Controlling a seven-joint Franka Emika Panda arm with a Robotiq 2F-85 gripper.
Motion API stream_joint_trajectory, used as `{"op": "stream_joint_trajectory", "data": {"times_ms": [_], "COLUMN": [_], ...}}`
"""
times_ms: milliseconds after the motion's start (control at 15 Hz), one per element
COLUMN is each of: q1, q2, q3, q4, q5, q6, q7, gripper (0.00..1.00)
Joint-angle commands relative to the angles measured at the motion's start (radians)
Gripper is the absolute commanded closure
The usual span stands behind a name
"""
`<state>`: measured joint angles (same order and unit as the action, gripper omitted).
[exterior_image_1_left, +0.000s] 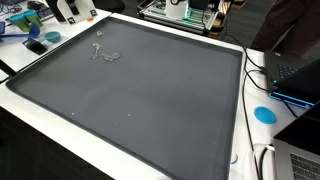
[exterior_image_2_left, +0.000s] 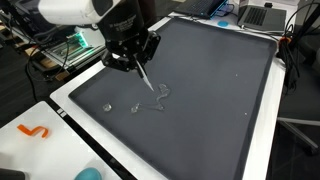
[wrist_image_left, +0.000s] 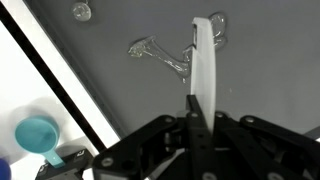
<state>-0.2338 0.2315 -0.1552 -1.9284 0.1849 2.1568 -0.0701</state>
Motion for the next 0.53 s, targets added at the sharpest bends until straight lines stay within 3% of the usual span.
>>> {"op": "stream_joint_trajectory", "data": {"times_ms": [0,467], "q1": [-0.013,-0.025], "q2": [0.017,0.009], "q3": [-0.018,-0.051], "q4": [0.018,0.002], "q5": [-0.009,-0.029], "q6": [-0.062,-0.088], "q7": [-0.007,0.007], "gripper": [0.99,0.99]}}
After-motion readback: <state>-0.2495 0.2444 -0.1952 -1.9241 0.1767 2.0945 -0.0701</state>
